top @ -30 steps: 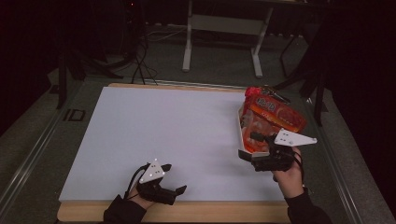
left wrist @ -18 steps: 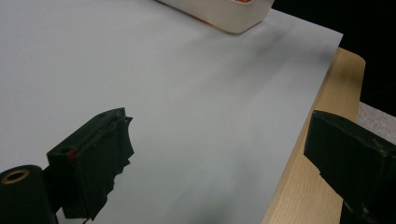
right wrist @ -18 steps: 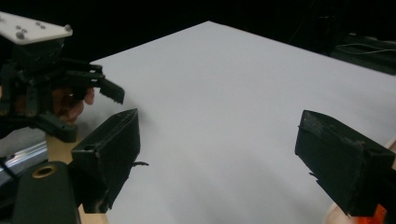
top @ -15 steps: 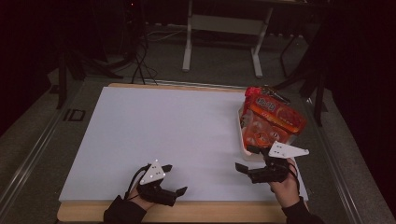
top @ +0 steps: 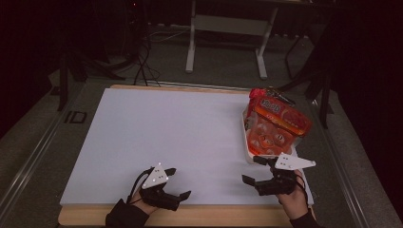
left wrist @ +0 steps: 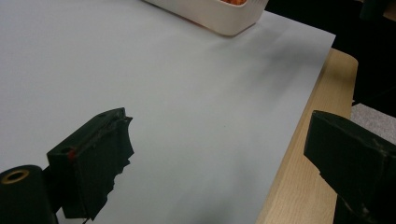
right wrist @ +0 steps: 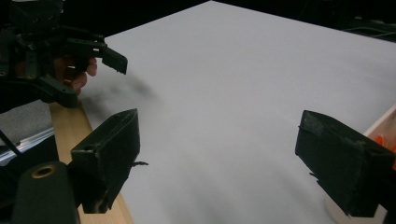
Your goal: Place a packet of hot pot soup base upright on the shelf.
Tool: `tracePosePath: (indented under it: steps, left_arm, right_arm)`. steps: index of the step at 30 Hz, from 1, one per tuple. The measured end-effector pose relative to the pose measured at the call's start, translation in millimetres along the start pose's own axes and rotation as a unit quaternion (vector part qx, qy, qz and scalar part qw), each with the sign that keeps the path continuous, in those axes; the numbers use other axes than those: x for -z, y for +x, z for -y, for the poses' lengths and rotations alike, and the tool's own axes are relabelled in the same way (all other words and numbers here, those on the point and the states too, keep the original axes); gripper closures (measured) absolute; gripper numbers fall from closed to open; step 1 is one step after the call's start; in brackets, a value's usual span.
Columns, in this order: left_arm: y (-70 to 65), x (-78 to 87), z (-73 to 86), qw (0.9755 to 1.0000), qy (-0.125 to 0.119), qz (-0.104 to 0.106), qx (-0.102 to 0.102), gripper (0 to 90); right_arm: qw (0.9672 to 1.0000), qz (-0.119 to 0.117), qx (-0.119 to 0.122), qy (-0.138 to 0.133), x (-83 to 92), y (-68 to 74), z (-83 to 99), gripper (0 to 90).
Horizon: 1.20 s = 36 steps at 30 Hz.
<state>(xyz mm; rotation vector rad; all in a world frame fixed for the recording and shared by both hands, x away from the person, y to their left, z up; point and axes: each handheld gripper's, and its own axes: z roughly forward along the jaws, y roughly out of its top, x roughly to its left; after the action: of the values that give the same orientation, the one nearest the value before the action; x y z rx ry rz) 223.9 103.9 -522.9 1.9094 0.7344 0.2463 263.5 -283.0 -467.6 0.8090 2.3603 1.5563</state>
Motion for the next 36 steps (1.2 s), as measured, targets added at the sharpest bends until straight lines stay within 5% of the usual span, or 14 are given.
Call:
tracePosePath:
  steps: [16,36]
  left_arm:
    - [-0.5,0.9,-0.8,1.0,-0.004,0.002,-0.001,7.0]
    - [1.8,4.2,0.6,0.9999,-0.01,-0.003,0.002,7.0]
  right_arm:
    - [0.9985,-0.006,0.026,0.049,-12.3,0.4,19.0,13.8]
    - [0.9972,-0.011,0.05,0.054,-21.0,-0.9,22.1,14.0]
